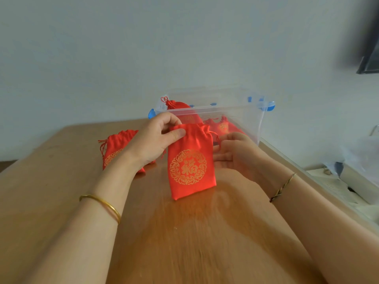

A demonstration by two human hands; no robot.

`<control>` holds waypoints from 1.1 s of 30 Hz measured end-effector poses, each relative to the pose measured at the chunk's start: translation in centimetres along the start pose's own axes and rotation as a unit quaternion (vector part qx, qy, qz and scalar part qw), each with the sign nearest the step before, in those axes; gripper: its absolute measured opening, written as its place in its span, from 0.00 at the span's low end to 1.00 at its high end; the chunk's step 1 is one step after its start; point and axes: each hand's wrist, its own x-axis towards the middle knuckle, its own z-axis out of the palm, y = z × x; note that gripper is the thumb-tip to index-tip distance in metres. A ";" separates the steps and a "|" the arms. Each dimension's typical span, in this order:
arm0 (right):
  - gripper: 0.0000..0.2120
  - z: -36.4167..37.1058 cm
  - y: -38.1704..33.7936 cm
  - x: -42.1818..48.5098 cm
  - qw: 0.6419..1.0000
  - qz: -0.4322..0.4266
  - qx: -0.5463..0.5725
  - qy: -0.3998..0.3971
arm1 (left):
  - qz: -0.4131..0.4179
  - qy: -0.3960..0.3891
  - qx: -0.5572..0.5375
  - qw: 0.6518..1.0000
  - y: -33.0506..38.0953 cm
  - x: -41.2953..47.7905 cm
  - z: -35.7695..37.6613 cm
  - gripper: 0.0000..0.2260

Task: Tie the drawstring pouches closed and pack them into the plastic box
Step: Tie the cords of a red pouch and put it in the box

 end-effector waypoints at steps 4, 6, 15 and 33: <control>0.14 -0.1 -0.1 -0.2 1.000 -0.003 -0.003 -0.014 | 0.002 0.012 -0.002 1.000 -0.2 0.0 -0.2 0.05; 0.11 -0.2 -0.5 -0.5 0.999 -0.003 -0.036 -0.031 | -0.002 0.015 -0.004 1.000 -0.3 -0.1 -0.4 0.05; 0.09 -0.6 -0.8 -0.9 0.998 -0.047 -0.028 -0.023 | -0.048 0.008 -0.016 0.999 -0.7 -0.2 -0.8 0.01; 0.09 0.3 -0.7 -0.6 0.983 -0.110 0.114 0.091 | -0.150 -0.058 0.048 0.986 -1.6 -0.9 -1.7 0.10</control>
